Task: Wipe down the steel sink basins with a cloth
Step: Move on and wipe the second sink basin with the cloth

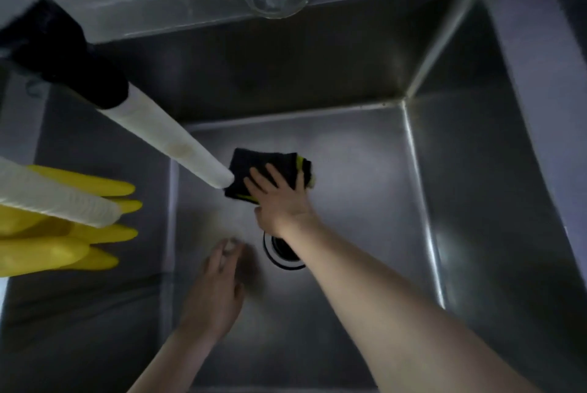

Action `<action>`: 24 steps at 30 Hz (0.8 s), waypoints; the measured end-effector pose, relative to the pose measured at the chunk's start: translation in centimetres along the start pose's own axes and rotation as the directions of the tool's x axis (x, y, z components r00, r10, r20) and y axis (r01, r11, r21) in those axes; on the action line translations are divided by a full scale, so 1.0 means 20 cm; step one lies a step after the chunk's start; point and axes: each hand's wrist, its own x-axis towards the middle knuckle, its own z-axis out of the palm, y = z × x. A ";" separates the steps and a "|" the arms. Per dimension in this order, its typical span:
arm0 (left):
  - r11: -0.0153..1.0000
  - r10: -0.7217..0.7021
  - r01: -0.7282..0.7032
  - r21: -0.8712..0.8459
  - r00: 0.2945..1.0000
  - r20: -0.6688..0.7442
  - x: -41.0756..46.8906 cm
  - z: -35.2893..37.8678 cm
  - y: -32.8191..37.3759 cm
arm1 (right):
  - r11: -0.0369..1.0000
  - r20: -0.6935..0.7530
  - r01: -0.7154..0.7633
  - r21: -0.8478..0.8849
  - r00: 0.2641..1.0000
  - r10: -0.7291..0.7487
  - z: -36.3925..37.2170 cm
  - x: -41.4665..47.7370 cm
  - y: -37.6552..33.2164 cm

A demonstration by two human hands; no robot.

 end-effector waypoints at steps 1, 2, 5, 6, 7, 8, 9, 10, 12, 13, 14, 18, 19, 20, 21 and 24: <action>1.000 -0.030 0.030 0.008 0.999 -0.025 0.00 -0.02 -0.02 | 0.997 0.035 0.064 -0.036 0.997 -0.063 0.03 -0.01 -0.06; 0.998 -0.062 0.064 0.026 0.997 -0.048 -0.01 -0.04 -0.03 | 0.989 0.077 0.124 -0.075 0.990 -0.118 0.06 -0.03 -0.11; 0.993 -0.099 0.103 0.054 0.992 -0.073 -0.06 -0.06 -0.07 | 0.951 0.188 0.272 -0.144 0.951 -0.244 0.17 -0.20 -0.21; 0.993 -0.093 0.097 0.069 0.994 -0.056 -0.08 -0.05 -0.08 | 0.938 0.214 0.309 -0.155 0.938 -0.274 0.20 -0.27 -0.22; 0.991 -0.090 0.092 0.095 0.996 -0.024 -0.11 -0.04 -0.08 | 0.927 0.240 0.339 -0.160 0.924 -0.297 0.23 -0.35 -0.22; 0.990 -0.088 0.086 0.114 0.996 0.014 -0.14 -0.03 -0.08 | 0.919 0.262 0.360 -0.158 0.913 -0.313 0.27 -0.43 -0.22; 0.989 -0.087 0.080 0.121 0.995 0.053 -0.17 0.00 -0.07 | 0.916 0.279 0.370 -0.154 0.906 -0.319 0.30 -0.50 -0.22; 0.990 -0.087 0.076 0.118 0.993 0.086 -0.20 0.02 -0.05 | 0.915 0.294 0.372 -0.153 0.902 -0.317 0.32 -0.57 -0.21; 0.993 -0.083 0.073 0.091 0.990 0.114 -0.25 0.05 -0.01 | 0.917 0.312 0.365 -0.162 0.900 -0.303 0.33 -0.64 -0.18; 0.994 -0.080 0.071 0.081 0.991 0.110 -0.26 0.06 0.01 | 0.916 0.307 0.363 -0.172 0.903 -0.300 0.31 -0.66 -0.16; 0.995 -0.077 0.070 0.073 0.992 0.102 -0.25 0.07 0.02 | 0.913 0.296 0.363 -0.187 0.907 -0.300 0.29 -0.65 -0.13; 0.996 -0.004 0.001 0.091 0.999 0.037 -0.09 0.03 0.04 | 0.930 0.212 0.304 -0.209 0.942 -0.260 0.17 -0.50 -0.02; 0.994 0.013 -0.014 0.109 1.000 0.012 -0.02 0.01 0.05 | 0.931 0.200 0.287 -0.224 0.949 -0.244 0.14 -0.45 0.01; 0.993 0.023 -0.022 0.118 1.000 -0.013 0.05 -0.02 0.06 | 0.927 0.200 0.283 -0.248 0.951 -0.237 0.11 -0.41 0.03; 0.993 0.027 -0.022 0.112 0.999 -0.036 0.11 -0.04 0.08 | 0.921 0.201 0.284 -0.266 0.951 -0.235 0.10 -0.38 0.03; 0.998 -0.005 0.009 0.059 0.997 -0.074 0.18 -0.07 0.12 | 0.951 0.162 0.252 -0.177 0.961 -0.224 0.15 -0.39 0.00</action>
